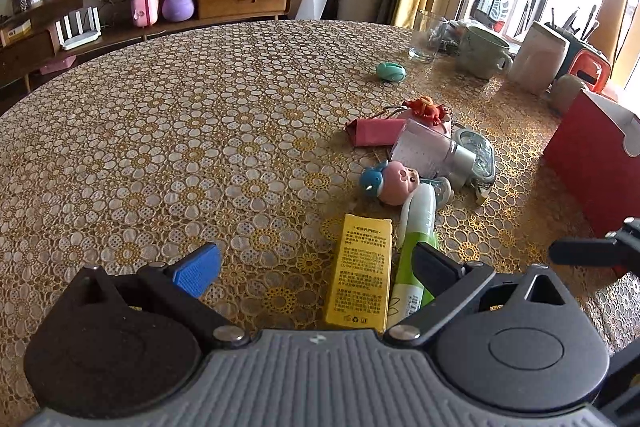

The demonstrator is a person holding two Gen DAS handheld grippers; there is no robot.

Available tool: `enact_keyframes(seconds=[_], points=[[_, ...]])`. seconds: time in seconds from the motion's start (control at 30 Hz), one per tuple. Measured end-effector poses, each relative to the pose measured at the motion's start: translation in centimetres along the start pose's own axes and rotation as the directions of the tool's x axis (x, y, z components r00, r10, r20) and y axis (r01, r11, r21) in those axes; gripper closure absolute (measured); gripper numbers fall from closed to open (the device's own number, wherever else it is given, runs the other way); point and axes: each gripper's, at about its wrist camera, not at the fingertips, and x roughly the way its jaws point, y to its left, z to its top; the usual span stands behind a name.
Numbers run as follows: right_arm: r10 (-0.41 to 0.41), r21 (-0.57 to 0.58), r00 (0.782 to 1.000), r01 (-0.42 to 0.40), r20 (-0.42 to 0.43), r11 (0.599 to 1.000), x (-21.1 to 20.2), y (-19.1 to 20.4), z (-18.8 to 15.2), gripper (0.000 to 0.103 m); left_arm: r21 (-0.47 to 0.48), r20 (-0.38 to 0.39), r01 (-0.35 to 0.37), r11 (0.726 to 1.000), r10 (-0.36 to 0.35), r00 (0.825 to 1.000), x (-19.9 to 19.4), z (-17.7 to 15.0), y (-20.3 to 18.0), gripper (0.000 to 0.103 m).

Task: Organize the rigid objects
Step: 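Grasp the yellow box with the left tool while the right tool grasps the green tube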

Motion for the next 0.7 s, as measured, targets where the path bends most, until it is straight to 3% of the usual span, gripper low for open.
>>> enact_keyframes(seconds=[0.23, 0.47, 0.7], points=[[-0.009, -0.052, 1.0, 0.008, -0.026, 0.999, 1.9, 1.5, -0.4, 0.02, 0.017, -0.004, -0.008, 1.0, 0.008, 1.0, 0.9, 0.0, -0.3, 0.001], [-0.028, -0.11, 0.999, 0.025, -0.028, 0.994, 3.0, 2.4, -0.7, 0.026, 0.025, -0.017, -0.028, 0.999, 0.028, 0.999, 1.9, -0.3, 0.0, 0.008], [-0.042, -0.122, 0.999, 0.042, -0.002, 0.992, 3.8, 2.8, -0.6, 0.028, 0.064, -0.017, -0.04, 0.997, 0.042, 0.999, 2.6, -0.6, -0.6, 0.022]])
